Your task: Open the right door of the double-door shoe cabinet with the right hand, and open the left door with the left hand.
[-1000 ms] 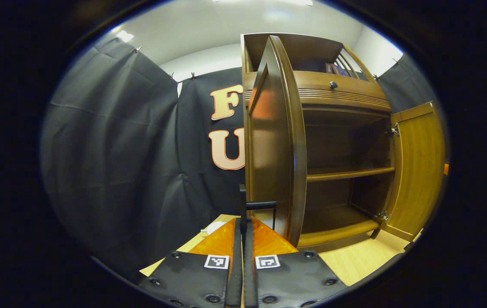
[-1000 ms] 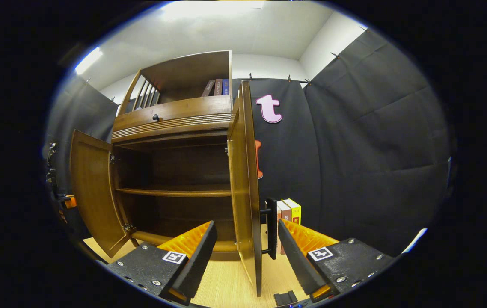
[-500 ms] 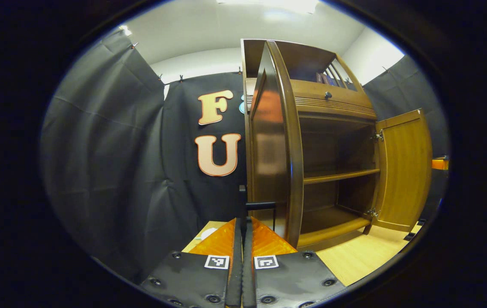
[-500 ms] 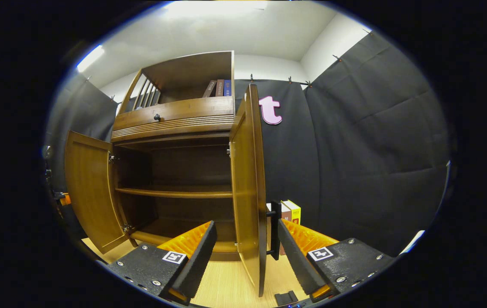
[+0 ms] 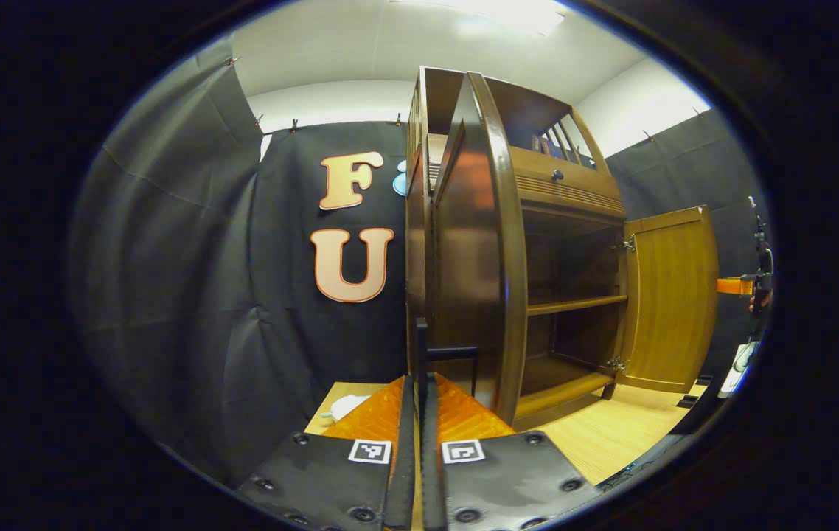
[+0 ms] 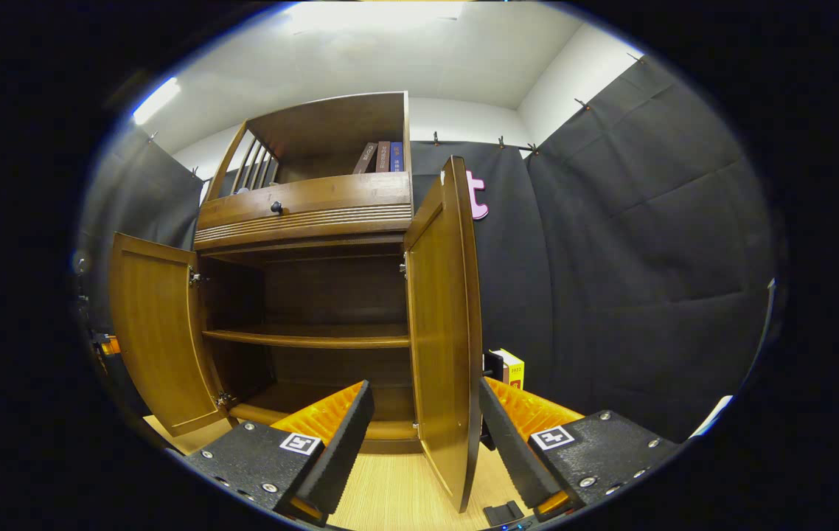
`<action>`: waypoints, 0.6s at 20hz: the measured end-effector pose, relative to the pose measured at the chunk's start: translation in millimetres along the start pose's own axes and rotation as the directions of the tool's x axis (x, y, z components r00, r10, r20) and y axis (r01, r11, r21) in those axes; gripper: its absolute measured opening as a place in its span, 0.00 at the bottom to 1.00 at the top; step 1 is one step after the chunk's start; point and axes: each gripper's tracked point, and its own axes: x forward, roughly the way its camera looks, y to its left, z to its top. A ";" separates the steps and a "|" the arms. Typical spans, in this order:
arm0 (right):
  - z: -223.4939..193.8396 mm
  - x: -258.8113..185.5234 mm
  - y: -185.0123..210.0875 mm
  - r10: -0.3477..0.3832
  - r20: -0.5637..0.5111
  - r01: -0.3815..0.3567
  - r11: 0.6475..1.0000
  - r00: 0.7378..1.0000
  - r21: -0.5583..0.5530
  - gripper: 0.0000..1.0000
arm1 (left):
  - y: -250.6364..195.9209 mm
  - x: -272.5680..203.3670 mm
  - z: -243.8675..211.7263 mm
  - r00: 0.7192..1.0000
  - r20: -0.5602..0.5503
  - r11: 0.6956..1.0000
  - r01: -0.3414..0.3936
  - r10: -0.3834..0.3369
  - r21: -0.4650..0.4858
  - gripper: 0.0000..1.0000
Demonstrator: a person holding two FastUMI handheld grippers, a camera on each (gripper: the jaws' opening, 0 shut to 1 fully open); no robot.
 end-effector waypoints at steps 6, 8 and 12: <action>3.9 -6.3 0.5 -0.018 -0.001 0.018 1.000 1.000 -0.009 0.88 | 0.3 -50.0 -22.4 0.996 -0.085 0.999 -0.035 0.036 0.011 0.18; 6.1 -4.4 3.6 -0.011 0.000 0.011 1.000 1.000 -0.011 0.88 | -14.6 -69.5 -12.9 0.995 -0.074 0.998 -0.067 0.066 -0.004 0.19; 6.3 -0.5 14.1 0.017 0.005 -0.017 1.000 1.000 -0.024 0.88 | -66.8 -77.4 28.9 0.993 -0.020 0.994 -0.113 0.113 -0.006 0.19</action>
